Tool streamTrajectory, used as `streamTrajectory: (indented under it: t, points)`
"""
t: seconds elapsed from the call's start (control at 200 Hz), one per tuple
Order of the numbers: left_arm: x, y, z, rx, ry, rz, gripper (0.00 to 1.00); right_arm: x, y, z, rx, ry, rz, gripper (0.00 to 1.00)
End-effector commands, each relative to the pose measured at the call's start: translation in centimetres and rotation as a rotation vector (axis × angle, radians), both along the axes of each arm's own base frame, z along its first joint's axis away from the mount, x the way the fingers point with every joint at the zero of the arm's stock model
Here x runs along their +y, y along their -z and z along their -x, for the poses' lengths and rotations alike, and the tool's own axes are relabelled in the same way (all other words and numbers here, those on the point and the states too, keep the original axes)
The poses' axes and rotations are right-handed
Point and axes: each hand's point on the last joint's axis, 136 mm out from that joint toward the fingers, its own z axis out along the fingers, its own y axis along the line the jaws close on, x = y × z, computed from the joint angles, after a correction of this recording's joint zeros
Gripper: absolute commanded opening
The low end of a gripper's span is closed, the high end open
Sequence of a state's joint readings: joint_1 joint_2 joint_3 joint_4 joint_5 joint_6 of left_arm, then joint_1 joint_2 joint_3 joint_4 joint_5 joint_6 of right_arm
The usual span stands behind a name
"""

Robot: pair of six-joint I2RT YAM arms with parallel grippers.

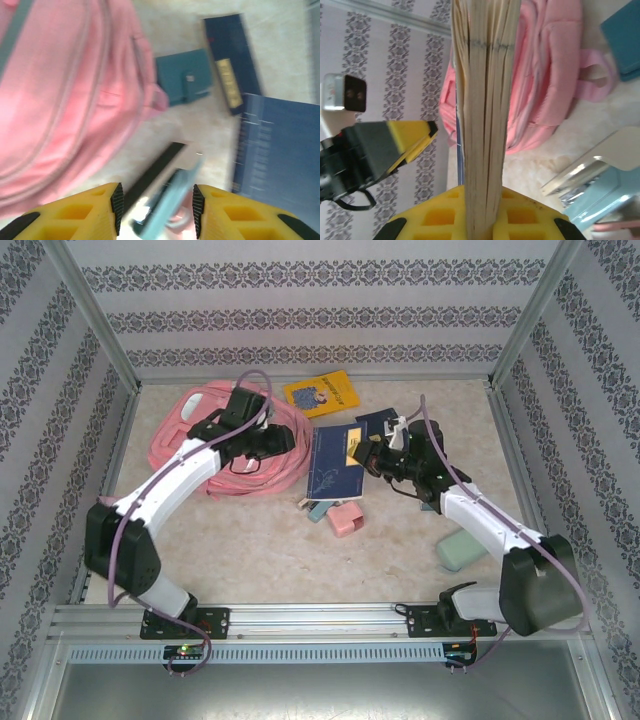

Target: Pack books, pencil case, and school supplies into a backpack

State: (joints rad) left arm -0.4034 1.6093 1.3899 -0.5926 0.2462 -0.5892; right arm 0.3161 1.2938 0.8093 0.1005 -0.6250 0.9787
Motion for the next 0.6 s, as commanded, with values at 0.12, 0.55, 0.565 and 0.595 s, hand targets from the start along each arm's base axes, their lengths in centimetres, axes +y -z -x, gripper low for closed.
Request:
streamTrajectory:
  t: [0.12,0.55,0.565,0.595]
  points:
    - [3.2,5.4,-1.9,0.08,0.083,-0.393,0.39,-2.8,0.0,0.2,-0.035,0.094,0.115,0.0]
    - [3.2,10.1,-5.8,0.138,0.168,-0.581,0.54,-3.4,0.2,1.6,-0.033,0.022,0.121,0.0]
    - [3.2,10.2,-5.9,0.142,0.17,-0.588,0.54,-3.4,0.2,1.5,-0.032,0.022,0.122,0.0]
    - [3.3,10.5,-6.1,0.146,0.175,-0.6,0.53,-3.5,0.4,1.5,-0.028,0.024,0.124,0.0]
